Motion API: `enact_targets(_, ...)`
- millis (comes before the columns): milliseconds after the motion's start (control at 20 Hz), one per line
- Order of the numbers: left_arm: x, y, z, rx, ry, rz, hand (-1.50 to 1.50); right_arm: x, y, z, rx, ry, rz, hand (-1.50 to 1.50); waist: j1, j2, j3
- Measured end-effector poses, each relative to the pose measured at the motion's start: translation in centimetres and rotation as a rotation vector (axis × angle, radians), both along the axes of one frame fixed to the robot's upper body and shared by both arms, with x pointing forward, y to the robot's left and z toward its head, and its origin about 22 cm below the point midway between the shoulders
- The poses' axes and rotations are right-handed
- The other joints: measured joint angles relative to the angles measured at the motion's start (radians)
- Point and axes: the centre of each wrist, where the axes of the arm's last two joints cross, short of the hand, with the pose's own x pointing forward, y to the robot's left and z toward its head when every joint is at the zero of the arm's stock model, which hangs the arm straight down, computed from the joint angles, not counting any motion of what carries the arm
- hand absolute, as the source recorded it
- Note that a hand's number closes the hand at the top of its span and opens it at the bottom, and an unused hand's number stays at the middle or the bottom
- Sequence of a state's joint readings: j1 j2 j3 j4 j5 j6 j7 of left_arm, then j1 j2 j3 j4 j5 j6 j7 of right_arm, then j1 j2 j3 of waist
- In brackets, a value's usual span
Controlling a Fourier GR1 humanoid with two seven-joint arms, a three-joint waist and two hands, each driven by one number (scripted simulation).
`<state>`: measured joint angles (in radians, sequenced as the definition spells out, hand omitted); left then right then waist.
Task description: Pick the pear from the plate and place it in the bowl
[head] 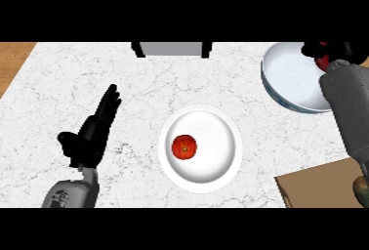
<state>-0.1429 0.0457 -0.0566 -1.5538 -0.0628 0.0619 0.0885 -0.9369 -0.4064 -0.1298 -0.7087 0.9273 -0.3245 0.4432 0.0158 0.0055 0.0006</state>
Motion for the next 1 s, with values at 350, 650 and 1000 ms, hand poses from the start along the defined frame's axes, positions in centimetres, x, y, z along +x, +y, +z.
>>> enact_targets(350,0.3,0.4,0.6,-0.003,-0.004,-0.002,0.0,-0.8,-3.9,-3.6,0.211,0.072,0.064,-1.5,0.005,0.002,0.001)
enact_targets(650,0.2,0.3,0.6,0.004,0.001,0.004,0.0,-1.2,-4.7,-4.3,0.316,-0.053,0.171,-1.5,-0.001,0.0,0.001)
enact_targets(1000,0.3,0.8,0.8,0.004,0.007,0.01,0.0,-1.4,-5.8,-1.6,0.388,-0.281,0.169,-1.5,-0.012,-0.005,0.0)
